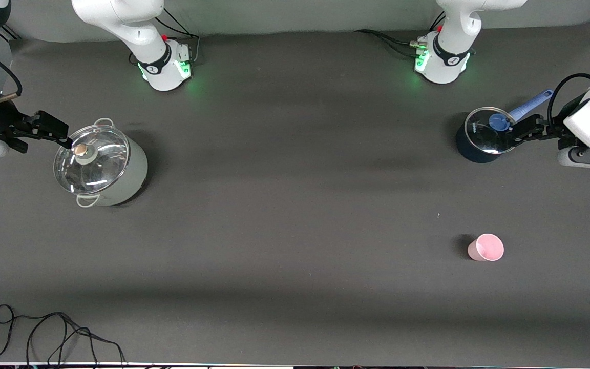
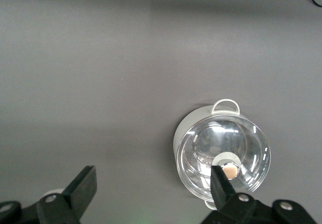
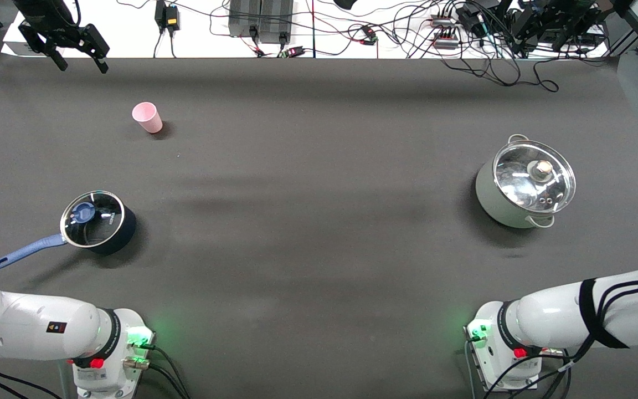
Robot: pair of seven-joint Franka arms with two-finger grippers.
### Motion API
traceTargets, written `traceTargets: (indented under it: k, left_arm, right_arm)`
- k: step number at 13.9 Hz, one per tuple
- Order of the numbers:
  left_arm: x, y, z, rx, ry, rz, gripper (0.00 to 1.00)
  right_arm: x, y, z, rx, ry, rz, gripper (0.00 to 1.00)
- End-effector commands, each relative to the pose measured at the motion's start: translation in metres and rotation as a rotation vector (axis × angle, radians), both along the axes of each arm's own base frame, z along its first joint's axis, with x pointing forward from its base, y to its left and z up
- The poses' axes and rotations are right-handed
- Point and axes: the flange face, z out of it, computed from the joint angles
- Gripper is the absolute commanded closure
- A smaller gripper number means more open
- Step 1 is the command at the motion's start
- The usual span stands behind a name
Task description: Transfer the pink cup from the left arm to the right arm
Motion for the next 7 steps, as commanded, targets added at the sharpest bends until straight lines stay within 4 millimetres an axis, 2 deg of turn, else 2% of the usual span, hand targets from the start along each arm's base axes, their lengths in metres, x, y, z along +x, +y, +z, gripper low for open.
traceTargets:
  k: [1,7]
  left_arm:
    - [-0.0007,0.0000,0.0038,0.011,0.007,-0.017,0.00]
    - [0.0006,-0.0018,0.0045,0.010,0.002,-0.028,0.00]
  right_arm:
    - [0.0040,-0.0009,0.0029,-0.010,0.009,0.010,0.00]
    - [0.0091,0.0014,0.0030,-0.009,0.011,0.013,0.00]
